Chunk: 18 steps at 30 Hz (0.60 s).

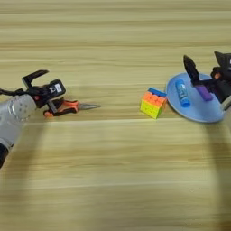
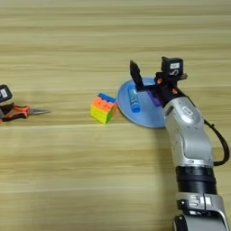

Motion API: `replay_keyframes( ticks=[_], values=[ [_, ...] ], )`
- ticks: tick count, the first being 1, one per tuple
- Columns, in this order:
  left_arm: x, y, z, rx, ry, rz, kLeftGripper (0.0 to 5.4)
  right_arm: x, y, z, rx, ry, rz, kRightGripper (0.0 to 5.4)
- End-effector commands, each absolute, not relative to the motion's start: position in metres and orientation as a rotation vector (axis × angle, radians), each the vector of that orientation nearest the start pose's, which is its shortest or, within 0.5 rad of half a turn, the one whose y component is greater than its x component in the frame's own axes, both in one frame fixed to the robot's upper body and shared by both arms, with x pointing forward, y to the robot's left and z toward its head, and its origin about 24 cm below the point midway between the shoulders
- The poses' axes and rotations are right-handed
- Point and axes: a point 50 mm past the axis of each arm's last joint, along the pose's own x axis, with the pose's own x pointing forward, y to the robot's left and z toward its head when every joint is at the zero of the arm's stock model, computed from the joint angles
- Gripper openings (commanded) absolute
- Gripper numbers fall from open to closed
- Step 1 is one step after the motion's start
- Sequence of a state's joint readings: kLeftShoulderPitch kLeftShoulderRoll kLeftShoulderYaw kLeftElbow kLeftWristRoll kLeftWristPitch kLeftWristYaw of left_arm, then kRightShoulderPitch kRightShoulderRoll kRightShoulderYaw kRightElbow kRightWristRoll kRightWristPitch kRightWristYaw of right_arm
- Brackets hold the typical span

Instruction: Move the objects on the table

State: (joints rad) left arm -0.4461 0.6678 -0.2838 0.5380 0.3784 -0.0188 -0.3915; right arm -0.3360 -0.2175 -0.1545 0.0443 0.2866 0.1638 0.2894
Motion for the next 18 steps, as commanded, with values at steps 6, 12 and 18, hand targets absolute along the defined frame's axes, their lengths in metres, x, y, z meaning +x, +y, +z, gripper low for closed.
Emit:
replay_keyframes(
  ticks=[6, 12, 18],
  values=[
    [0.267, 0.256, 0.018, 1.0, 0.583, -0.618, 5.37, 0.315, -0.19, 0.126, 0.1, -0.171, 0.234, 5.4],
    [0.267, 0.261, 0.03, 1.009, 0.574, -0.597, 5.37, 0.315, -0.189, 0.126, 0.105, -0.172, 0.235, 5.4],
    [0.266, 0.264, 0.032, 1.007, 0.579, -0.58, 5.37, 0.315, -0.19, 0.124, 0.113, -0.167, 0.228, 5.4]
  ],
)
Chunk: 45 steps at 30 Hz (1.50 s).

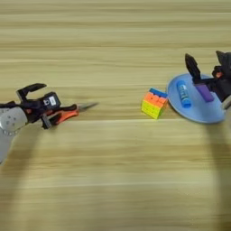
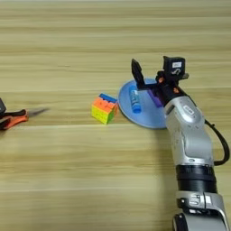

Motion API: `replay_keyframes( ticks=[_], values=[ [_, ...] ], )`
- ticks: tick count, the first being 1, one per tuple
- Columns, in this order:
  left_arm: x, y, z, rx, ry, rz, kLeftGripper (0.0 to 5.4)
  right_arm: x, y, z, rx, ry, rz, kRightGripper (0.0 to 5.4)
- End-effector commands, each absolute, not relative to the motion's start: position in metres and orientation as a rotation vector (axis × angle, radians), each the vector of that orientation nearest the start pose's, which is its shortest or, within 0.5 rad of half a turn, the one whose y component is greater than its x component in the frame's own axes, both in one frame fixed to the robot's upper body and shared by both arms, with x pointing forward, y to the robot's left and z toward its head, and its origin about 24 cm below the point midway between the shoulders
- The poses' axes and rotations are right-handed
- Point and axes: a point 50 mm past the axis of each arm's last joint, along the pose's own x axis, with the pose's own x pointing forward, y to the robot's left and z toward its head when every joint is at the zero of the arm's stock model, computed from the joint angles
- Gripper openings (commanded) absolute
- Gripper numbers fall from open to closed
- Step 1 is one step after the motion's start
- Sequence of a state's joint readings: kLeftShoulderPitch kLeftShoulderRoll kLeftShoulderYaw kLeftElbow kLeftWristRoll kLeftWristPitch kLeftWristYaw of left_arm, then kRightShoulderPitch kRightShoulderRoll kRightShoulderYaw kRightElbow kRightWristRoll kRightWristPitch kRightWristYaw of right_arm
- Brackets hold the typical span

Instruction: Move the objects on the table

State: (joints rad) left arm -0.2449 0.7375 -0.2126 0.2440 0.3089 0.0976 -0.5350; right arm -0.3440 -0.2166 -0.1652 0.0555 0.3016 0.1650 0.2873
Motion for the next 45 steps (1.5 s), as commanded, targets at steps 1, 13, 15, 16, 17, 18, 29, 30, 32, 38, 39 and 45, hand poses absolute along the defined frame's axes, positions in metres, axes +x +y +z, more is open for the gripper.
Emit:
replay_keyframes(
  ticks=[1, 13, 15, 16, 17, 18, 29, 30, 32, 38, 39, 45],
  values=[
    [0.266, 0.264, 0.033, 1.007, 0.578, -0.58, 5.37, 0.315, -0.19, 0.124, 0.113, -0.167, 0.228, 5.4],
    [0.257, 0.242, 0.047, 0.981, 0.498, -0.645, 5.37, 0.318, -0.189, 0.125, 0.12, -0.17, 0.228, 5.4],
    [0.257, 0.241, 0.048, 0.974, 0.498, -0.648, 5.37, 0.319, -0.189, 0.125, 0.12, -0.17, 0.228, 5.4],
    [0.258, 0.241, 0.048, 0.974, 0.499, -0.642, 5.37, 0.319, -0.189, 0.126, 0.121, -0.17, 0.228, 5.4],
    [0.259, 0.241, 0.049, 0.973, 0.497, -0.637, 5.37, 0.319, -0.189, 0.126, 0.121, -0.171, 0.229, 5.4],
    [0.26, 0.24, 0.05, 0.968, 0.493, -0.634, 5.37, 0.319, -0.188, 0.126, 0.122, -0.171, 0.23, 5.4],
    [0.262, 0.237, 0.054, 0.961, 0.479, -0.639, 5.37, 0.32, -0.186, 0.126, 0.127, -0.176, 0.23, 5.4],
    [0.262, 0.236, 0.054, 0.961, 0.478, -0.64, 5.37, 0.32, -0.186, 0.126, 0.127, -0.176, 0.23, 5.4],
    [0.262, 0.235, 0.055, 0.96, 0.473, -0.639, 5.37, 0.319, -0.186, 0.125, 0.128, -0.175, 0.23, 5.4],
    [0.267, 0.236, 0.065, 0.946, 0.44, -0.605, 5.37, 0.319, -0.184, 0.124, 0.13, -0.171, 0.234, 5.4],
    [0.268, 0.234, 0.068, 0.935, 0.425, -0.606, 5.37, 0.319, -0.185, 0.124, 0.13, -0.171, 0.233, 5.4],
    [0.269, 0.228, 0.089, 0.877, 0.347, -0.592, 5.37, 0.318, -0.185, 0.123, 0.132, -0.167, 0.23, 5.4]
  ],
)
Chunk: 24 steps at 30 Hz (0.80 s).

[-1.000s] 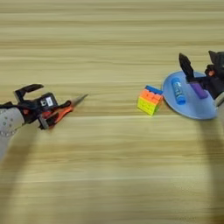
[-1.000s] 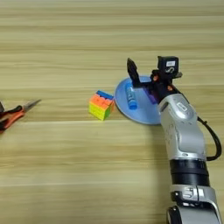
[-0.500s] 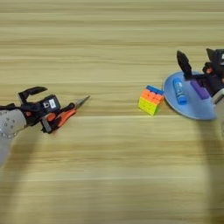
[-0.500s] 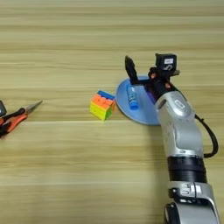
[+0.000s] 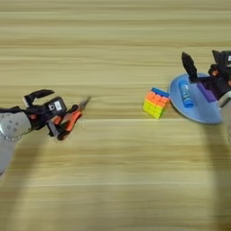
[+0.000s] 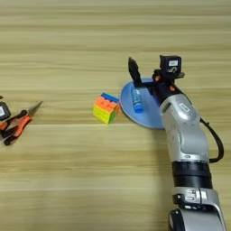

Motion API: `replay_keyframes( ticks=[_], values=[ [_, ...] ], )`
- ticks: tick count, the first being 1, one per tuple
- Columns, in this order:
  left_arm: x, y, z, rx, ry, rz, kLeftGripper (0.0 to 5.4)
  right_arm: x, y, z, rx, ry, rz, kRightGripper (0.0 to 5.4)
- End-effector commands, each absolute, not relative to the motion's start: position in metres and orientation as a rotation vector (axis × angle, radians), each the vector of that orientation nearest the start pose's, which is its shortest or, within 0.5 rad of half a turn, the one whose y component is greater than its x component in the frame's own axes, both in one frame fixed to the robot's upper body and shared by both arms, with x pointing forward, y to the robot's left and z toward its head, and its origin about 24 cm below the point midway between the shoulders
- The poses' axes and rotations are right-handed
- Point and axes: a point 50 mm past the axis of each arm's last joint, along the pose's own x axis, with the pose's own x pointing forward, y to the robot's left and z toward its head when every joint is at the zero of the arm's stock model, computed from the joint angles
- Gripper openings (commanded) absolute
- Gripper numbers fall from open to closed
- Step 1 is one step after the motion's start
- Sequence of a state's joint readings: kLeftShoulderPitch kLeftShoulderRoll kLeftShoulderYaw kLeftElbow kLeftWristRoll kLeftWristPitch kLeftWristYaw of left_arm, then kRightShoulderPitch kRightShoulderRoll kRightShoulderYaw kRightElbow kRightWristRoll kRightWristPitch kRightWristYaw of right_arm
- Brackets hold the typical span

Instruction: Move the objects on the table

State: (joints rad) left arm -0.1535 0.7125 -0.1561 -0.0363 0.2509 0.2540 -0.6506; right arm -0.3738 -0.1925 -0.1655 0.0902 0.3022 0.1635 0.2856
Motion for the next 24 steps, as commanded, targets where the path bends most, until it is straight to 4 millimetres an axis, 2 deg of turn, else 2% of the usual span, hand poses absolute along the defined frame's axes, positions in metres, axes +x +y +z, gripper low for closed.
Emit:
replay_keyframes(
  ticks=[1, 9, 24],
  values=[
    [0.268, 0.227, 0.092, 0.873, 0.338, -0.588, 5.37, 0.318, -0.185, 0.123, 0.132, -0.167, 0.23, 5.4],
    [0.266, 0.222, 0.103, 0.84, 0.297, -0.575, 5.37, 0.317, -0.182, 0.122, 0.133, -0.164, 0.236, 5.4],
    [0.268, 0.225, 0.1, 0.788, 0.303, -0.534, 5.37, 0.317, -0.182, 0.123, 0.13, -0.168, 0.235, 5.4]
  ],
)
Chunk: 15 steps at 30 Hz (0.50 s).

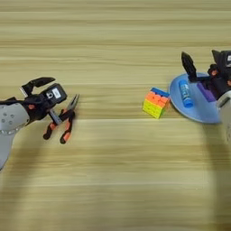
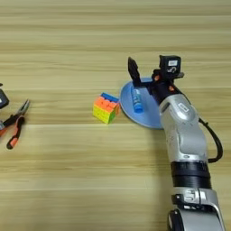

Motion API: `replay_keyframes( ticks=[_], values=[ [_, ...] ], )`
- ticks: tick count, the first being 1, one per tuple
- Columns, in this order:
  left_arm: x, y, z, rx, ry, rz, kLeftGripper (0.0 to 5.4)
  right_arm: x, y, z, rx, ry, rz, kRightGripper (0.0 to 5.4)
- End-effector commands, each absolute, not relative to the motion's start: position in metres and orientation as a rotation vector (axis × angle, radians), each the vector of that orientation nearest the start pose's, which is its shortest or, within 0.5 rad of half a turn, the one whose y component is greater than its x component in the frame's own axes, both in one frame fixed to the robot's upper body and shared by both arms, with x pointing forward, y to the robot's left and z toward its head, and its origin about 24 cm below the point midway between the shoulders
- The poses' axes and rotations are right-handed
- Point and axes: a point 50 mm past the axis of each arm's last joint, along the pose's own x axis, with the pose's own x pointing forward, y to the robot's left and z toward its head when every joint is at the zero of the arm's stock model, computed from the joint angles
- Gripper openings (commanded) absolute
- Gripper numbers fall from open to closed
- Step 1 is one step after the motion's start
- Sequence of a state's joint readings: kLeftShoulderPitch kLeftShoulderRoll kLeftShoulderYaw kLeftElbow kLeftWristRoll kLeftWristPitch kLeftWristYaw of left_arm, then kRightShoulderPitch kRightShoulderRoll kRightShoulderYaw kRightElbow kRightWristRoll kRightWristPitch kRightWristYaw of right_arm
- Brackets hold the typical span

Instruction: Move the objects on the table

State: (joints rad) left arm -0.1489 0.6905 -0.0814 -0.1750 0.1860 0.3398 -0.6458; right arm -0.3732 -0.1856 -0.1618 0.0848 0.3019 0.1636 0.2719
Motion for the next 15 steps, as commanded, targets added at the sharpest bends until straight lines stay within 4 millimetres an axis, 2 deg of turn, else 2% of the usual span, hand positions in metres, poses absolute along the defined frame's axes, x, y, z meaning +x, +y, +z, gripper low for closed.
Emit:
replay_keyframes(
  ticks=[1, 10, 15],
  values=[
    [0.267, 0.225, 0.098, 0.778, 0.307, -0.527, 5.37, 0.317, -0.182, 0.123, 0.13, -0.169, 0.234, 5.4],
    [0.26, 0.228, 0.077, 0.662, 0.344, -0.465, 5.37, 0.317, -0.182, 0.123, 0.134, -0.173, 0.232, 5.4],
    [0.256, 0.225, 0.071, 0.597, 0.334, -0.42, 5.37, 0.318, -0.182, 0.123, 0.135, -0.173, 0.231, 5.4]
  ],
)
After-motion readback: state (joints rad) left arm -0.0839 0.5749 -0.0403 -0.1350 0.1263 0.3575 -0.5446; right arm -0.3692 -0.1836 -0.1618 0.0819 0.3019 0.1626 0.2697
